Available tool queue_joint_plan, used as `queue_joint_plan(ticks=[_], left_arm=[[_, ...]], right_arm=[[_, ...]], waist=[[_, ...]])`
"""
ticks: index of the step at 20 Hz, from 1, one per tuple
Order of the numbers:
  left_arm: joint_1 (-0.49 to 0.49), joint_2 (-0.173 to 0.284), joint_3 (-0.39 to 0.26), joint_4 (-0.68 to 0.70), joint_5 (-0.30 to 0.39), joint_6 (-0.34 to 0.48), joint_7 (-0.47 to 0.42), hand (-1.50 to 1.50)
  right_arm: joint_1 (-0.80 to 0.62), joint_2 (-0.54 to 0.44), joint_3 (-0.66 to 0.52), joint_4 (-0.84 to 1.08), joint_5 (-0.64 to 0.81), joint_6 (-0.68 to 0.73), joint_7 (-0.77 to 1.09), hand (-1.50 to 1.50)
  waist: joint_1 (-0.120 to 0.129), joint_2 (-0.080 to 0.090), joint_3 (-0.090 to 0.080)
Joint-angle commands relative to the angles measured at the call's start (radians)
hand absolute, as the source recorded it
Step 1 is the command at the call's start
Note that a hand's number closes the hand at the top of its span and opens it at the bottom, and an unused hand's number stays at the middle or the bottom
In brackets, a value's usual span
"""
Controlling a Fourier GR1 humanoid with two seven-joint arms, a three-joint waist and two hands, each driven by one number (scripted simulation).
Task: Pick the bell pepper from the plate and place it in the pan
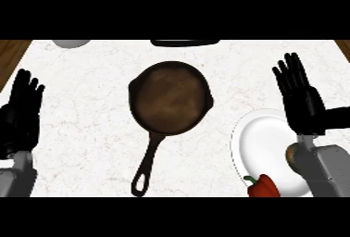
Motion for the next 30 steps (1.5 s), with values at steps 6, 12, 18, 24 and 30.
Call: queue_joint_plan(ticks=[6,12,18,24,30], left_arm=[[0.101,0.148,-0.092,0.136,-0.123,-0.099,0.088,0.0],[0.144,0.153,-0.078,0.18,-0.098,-0.133,0.119,0.0],[0.063,0.127,-0.06,0.303,-0.103,-0.2,0.057,0.0],[0.079,0.127,-0.073,0.226,-0.137,-0.159,0.105,0.0],[0.07,0.132,-0.064,0.269,-0.139,-0.177,0.091,0.0]], right_arm=[[-0.083,-0.042,0.316,-0.255,-0.049,0.469,0.069,-1.5],[0.266,-0.066,0.085,-0.256,-0.007,0.215,-0.122,1.5],[0.425,-0.279,0.004,-0.392,0.061,0.469,-0.316,-1.5],[0.441,-0.481,-0.09,-0.607,0.162,0.436,-0.118,-1.5],[0.406,-0.683,-0.074,-0.748,0.367,0.493,0.06,-1.5]], waist=[[0.053,-0.011,-0.034],[-0.027,-0.014,-0.033],[0.001,-0.01,-0.035],[0.003,-0.016,-0.037],[0.008,-0.015,-0.039]])
